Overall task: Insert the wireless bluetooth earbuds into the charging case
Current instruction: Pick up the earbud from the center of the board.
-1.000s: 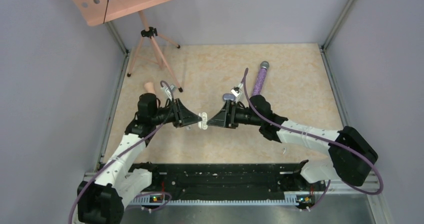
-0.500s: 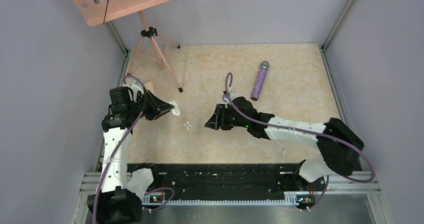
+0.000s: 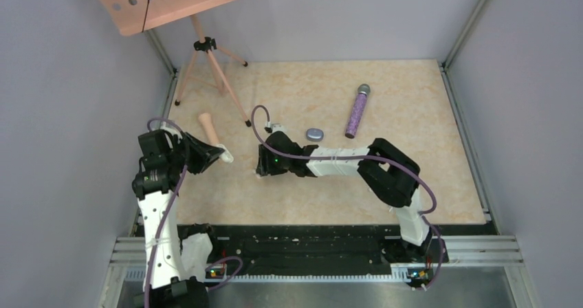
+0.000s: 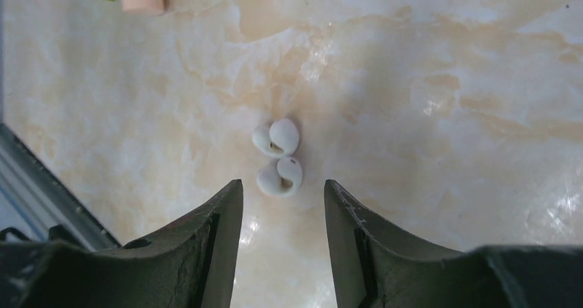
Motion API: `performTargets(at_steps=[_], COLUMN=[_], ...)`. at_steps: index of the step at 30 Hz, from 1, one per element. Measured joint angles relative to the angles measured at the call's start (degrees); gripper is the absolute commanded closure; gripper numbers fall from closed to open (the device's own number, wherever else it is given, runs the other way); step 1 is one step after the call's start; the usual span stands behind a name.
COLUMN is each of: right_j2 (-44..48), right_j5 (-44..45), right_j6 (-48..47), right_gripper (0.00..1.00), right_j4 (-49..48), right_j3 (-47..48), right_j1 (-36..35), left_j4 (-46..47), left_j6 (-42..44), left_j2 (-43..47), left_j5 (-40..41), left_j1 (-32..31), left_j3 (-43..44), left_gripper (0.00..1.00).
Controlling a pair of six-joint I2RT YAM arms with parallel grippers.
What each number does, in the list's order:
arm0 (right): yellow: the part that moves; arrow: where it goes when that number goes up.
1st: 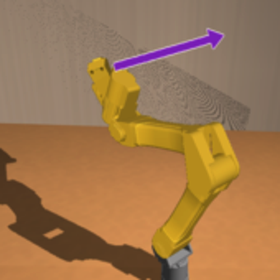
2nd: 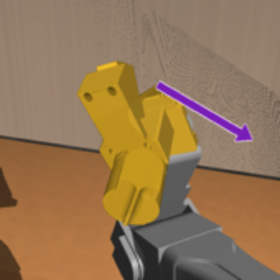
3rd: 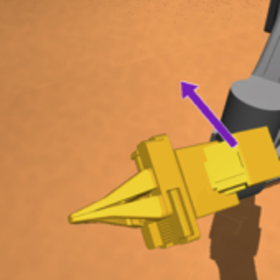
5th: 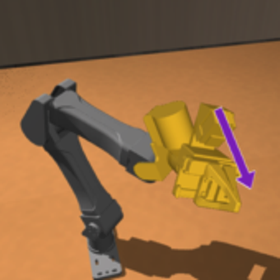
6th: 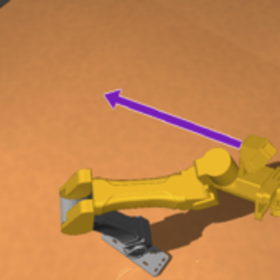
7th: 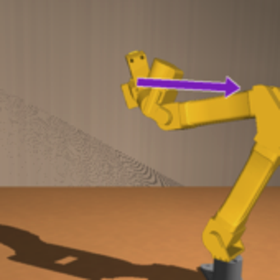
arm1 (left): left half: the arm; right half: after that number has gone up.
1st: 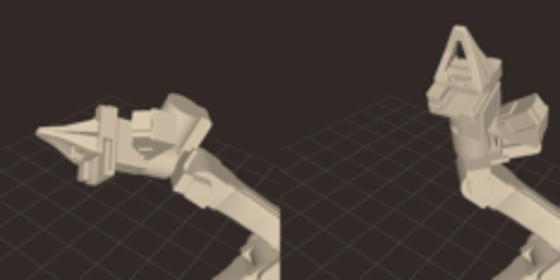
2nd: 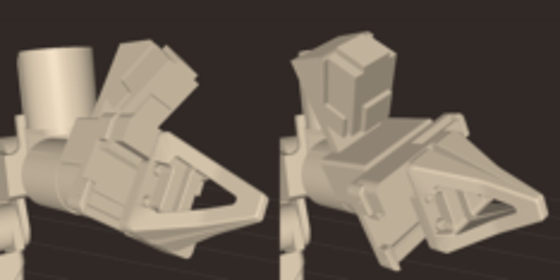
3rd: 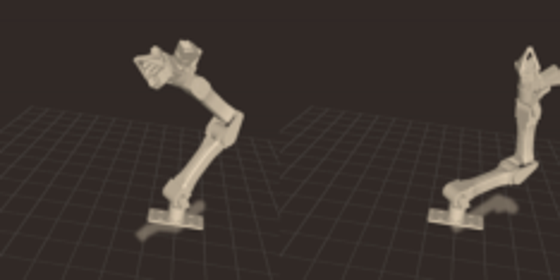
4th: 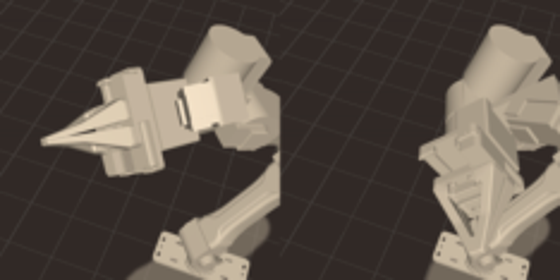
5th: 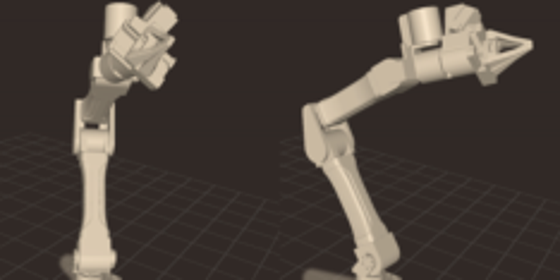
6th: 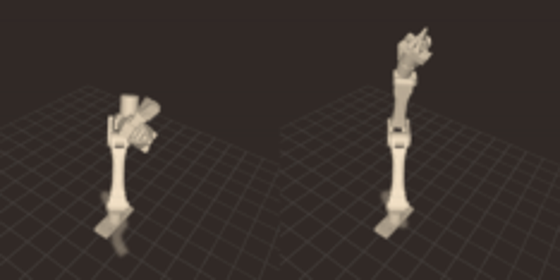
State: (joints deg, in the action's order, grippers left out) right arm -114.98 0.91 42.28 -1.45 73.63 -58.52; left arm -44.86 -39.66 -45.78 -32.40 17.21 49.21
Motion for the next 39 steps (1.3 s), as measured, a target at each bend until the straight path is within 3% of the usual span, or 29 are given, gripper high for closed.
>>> performTargets(at_steps=[7,16,30,39], right_j2=[-6.7,-6.8,3.5,16.5], right_j5=[6.1,11.9,16.1,17.4], right_j6=[-3.0,-4.8,-4.8,-4.8], right_gripper=[0.54,0.63,0.70,0.69], right_j4=[7.0,9.8,12.5,15.6], right_j3=[9.6,10.1,-2.0,-16.0], right_j1=[-2.2,-4.1,-4.0,-2.6], left_j4=[-0.2,-0.2,3.6,5.4], left_j6=[-0.7,-0.8,0.2,5.9], left_j2=[-0.5,-0.5,-1.8,-9.2], left_j5=[1.7,1.8,-5.9,-12.1], left_j1=[0.1,0.2,-1.1,-13.9], left_j3=[-0.2,-0.3,-4.0,-4.7], left_gripper=[1.00,1.00,1.00,1.00])
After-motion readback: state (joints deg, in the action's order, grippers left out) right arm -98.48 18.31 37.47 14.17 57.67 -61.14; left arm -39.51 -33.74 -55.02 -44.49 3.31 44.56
